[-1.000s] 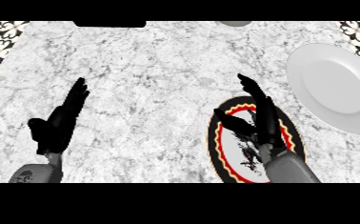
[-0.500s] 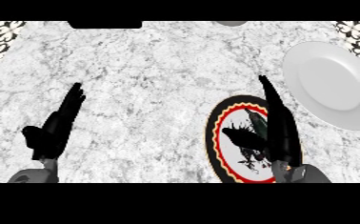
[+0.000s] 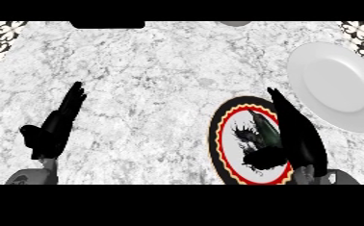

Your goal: Pick the eggplant from the plate and place it in the plate

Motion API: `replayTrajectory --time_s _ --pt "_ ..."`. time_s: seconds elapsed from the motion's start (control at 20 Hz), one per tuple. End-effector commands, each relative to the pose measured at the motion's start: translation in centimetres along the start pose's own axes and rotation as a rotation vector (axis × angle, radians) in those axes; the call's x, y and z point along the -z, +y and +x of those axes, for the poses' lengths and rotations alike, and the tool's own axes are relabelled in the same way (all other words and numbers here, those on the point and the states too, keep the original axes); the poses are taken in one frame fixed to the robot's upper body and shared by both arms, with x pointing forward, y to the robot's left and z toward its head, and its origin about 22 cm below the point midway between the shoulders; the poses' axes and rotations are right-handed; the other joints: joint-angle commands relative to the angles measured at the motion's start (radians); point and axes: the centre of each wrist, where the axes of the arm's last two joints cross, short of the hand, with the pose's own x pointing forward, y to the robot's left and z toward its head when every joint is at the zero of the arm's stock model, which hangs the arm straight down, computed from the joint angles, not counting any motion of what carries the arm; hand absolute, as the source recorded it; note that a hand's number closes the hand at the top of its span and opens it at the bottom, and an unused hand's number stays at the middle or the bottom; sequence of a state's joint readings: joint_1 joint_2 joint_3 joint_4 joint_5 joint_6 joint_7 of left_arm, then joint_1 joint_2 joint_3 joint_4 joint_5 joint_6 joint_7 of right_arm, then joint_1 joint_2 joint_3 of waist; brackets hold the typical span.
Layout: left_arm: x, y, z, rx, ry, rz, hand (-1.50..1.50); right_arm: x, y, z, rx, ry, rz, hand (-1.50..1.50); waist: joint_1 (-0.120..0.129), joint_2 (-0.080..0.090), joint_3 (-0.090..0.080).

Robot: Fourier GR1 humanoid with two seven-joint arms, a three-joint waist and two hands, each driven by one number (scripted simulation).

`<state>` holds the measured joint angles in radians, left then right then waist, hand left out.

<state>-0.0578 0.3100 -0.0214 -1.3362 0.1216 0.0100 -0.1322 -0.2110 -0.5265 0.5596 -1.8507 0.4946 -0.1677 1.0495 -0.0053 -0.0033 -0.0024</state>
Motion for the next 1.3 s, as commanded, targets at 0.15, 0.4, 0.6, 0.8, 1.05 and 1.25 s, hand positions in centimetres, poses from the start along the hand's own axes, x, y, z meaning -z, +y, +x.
replayTrajectory --time_s 0.15,0.4,0.6,0.8,1.05,1.25 --pt "0.0 -1.7 -0.7 0.0 0.005 -0.002 0.0 -0.7 -1.3 2.4 -0.098 0.162 0.131 -1.5 0.006 0.002 0.001" --pt "0.1 -0.4 -1.1 -0.011 0.018 0.001 0.0 2.3 -2.8 0.9 -0.143 0.246 0.145 -1.5 0.008 0.005 0.001" --pt "0.4 -1.3 0.4 -0.007 -0.006 -0.012 0.0 3.0 -2.7 0.4 -0.236 0.307 0.195 -1.5 0.013 0.002 0.001" --pt "-0.3 -0.2 -0.5 0.0 0.013 0.009 0.0 3.0 -2.2 -0.9 -0.227 0.305 0.242 -1.5 0.008 0.002 0.002" --pt "0.1 -1.0 0.0 -0.005 0.006 -0.011 0.0 4.4 0.4 -0.2 -0.22 0.313 0.255 -1.5 0.013 0.004 0.002" --pt "-0.5 -1.0 -0.3 -0.006 0.001 -0.008 0.0 4.1 3.6 -0.6 -0.287 0.338 0.241 -1.5 0.015 0.004 0.002"
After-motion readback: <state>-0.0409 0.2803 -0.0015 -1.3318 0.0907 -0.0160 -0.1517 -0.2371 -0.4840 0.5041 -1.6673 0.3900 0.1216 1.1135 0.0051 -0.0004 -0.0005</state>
